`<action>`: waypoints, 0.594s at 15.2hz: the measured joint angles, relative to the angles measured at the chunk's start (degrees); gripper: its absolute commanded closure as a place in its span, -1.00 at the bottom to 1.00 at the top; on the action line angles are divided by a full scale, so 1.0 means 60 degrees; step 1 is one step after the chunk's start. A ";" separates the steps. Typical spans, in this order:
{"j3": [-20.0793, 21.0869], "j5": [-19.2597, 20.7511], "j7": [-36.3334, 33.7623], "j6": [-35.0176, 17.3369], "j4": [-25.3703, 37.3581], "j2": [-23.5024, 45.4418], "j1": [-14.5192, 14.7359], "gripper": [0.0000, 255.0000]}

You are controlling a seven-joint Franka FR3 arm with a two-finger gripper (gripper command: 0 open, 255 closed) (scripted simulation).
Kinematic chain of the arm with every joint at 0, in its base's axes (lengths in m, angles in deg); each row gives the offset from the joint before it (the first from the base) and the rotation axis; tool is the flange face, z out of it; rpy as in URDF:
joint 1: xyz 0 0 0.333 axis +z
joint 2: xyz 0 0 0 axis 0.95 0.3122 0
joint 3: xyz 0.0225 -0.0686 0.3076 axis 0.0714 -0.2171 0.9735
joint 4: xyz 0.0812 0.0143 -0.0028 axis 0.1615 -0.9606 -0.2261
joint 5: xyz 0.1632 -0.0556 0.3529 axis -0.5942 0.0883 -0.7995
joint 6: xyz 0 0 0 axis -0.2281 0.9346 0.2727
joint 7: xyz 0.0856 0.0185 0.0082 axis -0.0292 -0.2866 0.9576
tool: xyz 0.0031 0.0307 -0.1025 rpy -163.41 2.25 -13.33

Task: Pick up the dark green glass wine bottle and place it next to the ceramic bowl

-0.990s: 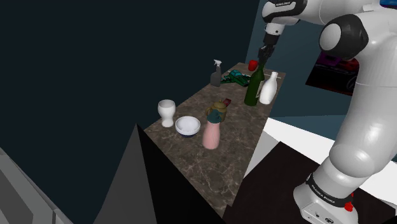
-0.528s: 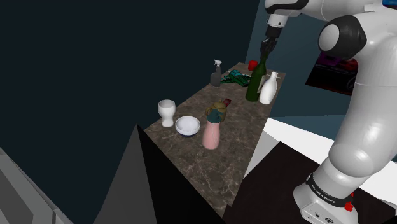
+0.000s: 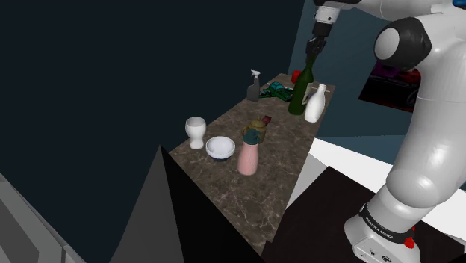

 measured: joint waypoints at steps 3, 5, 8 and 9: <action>0.0146 0.0391 -0.0616 -0.0368 -0.1063 -0.0811 0.0639 1.00; 0.0286 0.0668 -0.1082 -0.0569 -0.1752 -0.1394 0.1041 1.00; 0.0554 0.0966 -0.1799 -0.0766 -0.2462 -0.2003 0.1539 1.00; 0.0659 0.1093 -0.2055 -0.0883 -0.2824 -0.2295 0.1708 1.00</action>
